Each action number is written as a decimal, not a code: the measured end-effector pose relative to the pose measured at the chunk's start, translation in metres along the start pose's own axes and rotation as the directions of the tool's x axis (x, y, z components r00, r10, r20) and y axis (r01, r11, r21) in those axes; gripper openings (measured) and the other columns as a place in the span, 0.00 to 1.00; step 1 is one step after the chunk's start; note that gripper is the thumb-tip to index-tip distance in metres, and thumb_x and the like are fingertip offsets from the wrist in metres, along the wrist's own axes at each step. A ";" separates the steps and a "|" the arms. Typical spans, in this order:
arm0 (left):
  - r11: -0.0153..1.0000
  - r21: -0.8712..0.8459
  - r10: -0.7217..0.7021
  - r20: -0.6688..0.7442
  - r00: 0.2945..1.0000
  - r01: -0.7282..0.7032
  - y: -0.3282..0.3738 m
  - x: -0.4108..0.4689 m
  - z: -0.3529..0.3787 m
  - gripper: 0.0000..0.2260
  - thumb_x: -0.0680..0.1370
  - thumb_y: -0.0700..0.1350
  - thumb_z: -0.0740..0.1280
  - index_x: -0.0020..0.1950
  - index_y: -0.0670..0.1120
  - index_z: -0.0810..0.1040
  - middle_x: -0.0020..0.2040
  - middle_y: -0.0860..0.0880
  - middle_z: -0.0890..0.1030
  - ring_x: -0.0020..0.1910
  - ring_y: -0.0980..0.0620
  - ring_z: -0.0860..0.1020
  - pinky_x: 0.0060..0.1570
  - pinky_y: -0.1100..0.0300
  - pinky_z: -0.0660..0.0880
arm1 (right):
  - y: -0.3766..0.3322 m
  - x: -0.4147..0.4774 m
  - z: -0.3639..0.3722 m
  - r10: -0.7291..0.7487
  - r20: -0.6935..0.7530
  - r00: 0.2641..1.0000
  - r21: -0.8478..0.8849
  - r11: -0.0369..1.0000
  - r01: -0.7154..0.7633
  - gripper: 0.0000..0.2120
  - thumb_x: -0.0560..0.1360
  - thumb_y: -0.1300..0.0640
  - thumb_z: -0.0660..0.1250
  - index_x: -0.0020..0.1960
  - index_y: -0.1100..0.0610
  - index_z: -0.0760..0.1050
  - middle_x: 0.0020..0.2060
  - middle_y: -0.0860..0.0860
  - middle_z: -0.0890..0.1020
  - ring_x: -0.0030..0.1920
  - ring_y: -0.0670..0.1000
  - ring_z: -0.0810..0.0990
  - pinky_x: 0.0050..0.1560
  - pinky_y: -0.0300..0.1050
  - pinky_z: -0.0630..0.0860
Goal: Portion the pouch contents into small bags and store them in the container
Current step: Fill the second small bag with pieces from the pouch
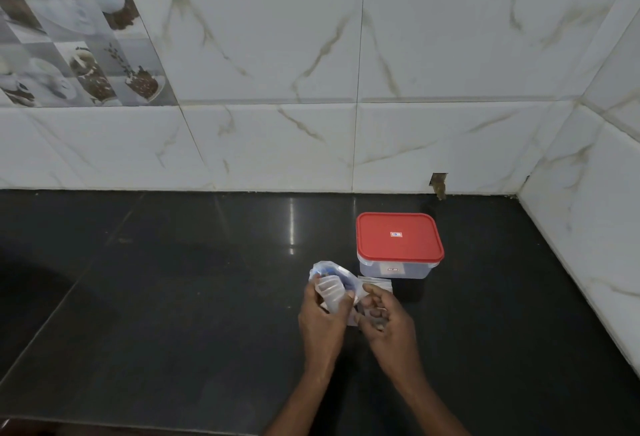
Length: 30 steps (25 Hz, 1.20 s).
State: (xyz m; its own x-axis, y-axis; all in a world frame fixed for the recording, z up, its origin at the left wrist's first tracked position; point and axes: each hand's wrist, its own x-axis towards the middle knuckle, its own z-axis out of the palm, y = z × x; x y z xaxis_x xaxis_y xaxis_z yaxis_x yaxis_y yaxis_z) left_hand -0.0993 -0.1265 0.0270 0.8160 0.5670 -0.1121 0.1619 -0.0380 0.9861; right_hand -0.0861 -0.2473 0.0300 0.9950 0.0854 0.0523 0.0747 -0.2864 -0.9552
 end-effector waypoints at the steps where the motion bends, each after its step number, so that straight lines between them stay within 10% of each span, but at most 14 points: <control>1: 0.999 -0.027 -0.024 -0.055 0.998 0.022 -0.002 0.006 -0.008 0.27 0.72 0.45 0.77 0.69 0.54 0.74 0.57 0.55 0.84 0.55 0.59 0.83 0.57 0.57 0.80 | 0.004 0.006 0.000 0.010 -0.063 0.998 -0.092 0.996 -0.016 0.16 0.72 0.66 0.71 0.56 0.51 0.79 0.46 0.45 0.82 0.45 0.44 0.82 0.46 0.40 0.79; 3: 0.994 -0.051 -0.102 -0.130 0.986 0.096 -0.009 0.019 -0.026 0.35 0.73 0.45 0.77 0.77 0.48 0.66 0.62 0.50 0.82 0.59 0.53 0.81 0.62 0.53 0.78 | 0.007 0.018 -0.002 0.058 -0.128 0.990 -0.277 0.957 -0.092 0.04 0.75 0.58 0.68 0.46 0.56 0.81 0.38 0.49 0.81 0.40 0.51 0.82 0.39 0.42 0.74; 6: 0.989 0.022 -0.143 -0.164 0.976 0.148 -0.018 0.030 -0.044 0.34 0.75 0.46 0.75 0.78 0.45 0.65 0.64 0.47 0.80 0.60 0.51 0.80 0.62 0.55 0.75 | 0.007 0.025 0.008 0.235 -0.048 0.971 -0.307 0.921 -0.238 0.25 0.76 0.41 0.62 0.31 0.59 0.75 0.24 0.53 0.79 0.27 0.52 0.80 0.29 0.45 0.75; 10: 0.982 0.078 -0.161 -0.113 0.981 0.170 -0.028 0.029 -0.041 0.31 0.78 0.43 0.71 0.78 0.45 0.64 0.67 0.47 0.78 0.63 0.51 0.77 0.61 0.58 0.70 | 0.020 0.033 0.039 0.279 -0.076 0.957 -0.390 0.875 -0.286 0.27 0.70 0.32 0.60 0.30 0.56 0.73 0.22 0.52 0.78 0.26 0.52 0.81 0.31 0.49 0.80; 15: 0.978 0.080 -0.189 -0.044 0.981 0.192 -0.035 0.029 -0.030 0.24 0.77 0.41 0.71 0.72 0.47 0.70 0.63 0.49 0.79 0.60 0.52 0.79 0.59 0.59 0.73 | 0.004 0.043 0.043 0.136 -0.081 0.987 -0.596 0.787 -0.158 0.10 0.75 0.50 0.63 0.42 0.55 0.77 0.38 0.52 0.82 0.41 0.54 0.82 0.42 0.50 0.78; 20: 0.985 0.002 -0.173 0.053 0.984 0.173 -0.041 0.037 -0.030 0.16 0.71 0.48 0.71 0.59 0.49 0.80 0.52 0.50 0.86 0.52 0.53 0.85 0.56 0.51 0.81 | 0.007 0.053 0.049 0.107 -0.068 0.992 -0.740 0.662 -0.121 0.17 0.79 0.47 0.60 0.62 0.55 0.73 0.52 0.53 0.82 0.52 0.56 0.81 0.46 0.50 0.76; 25: 0.989 0.038 -0.148 0.154 0.977 0.144 -0.037 0.036 -0.032 0.17 0.71 0.44 0.68 0.59 0.56 0.78 0.52 0.54 0.86 0.53 0.55 0.84 0.52 0.60 0.79 | 0.009 0.060 0.047 -0.024 0.049 0.999 -0.821 0.569 0.054 0.07 0.73 0.60 0.71 0.50 0.57 0.79 0.43 0.54 0.82 0.40 0.55 0.83 0.37 0.48 0.77; 30: 0.991 0.076 -0.126 0.187 0.974 0.113 -0.033 0.037 -0.035 0.21 0.70 0.46 0.69 0.62 0.60 0.75 0.54 0.54 0.85 0.53 0.55 0.84 0.54 0.57 0.81 | 0.024 0.052 0.041 -0.221 0.142 0.965 -0.831 0.502 0.237 0.21 0.51 0.68 0.81 0.42 0.57 0.83 0.32 0.53 0.78 0.28 0.52 0.78 0.24 0.44 0.74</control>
State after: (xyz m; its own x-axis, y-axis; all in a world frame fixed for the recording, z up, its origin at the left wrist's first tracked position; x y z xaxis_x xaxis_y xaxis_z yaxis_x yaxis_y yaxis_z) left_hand -0.0937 -0.0751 -0.0056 0.8784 0.4035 -0.2563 0.2952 -0.0361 0.9548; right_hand -0.0356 -0.2110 -0.0019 0.9340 0.2810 0.2205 0.3291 -0.9170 -0.2254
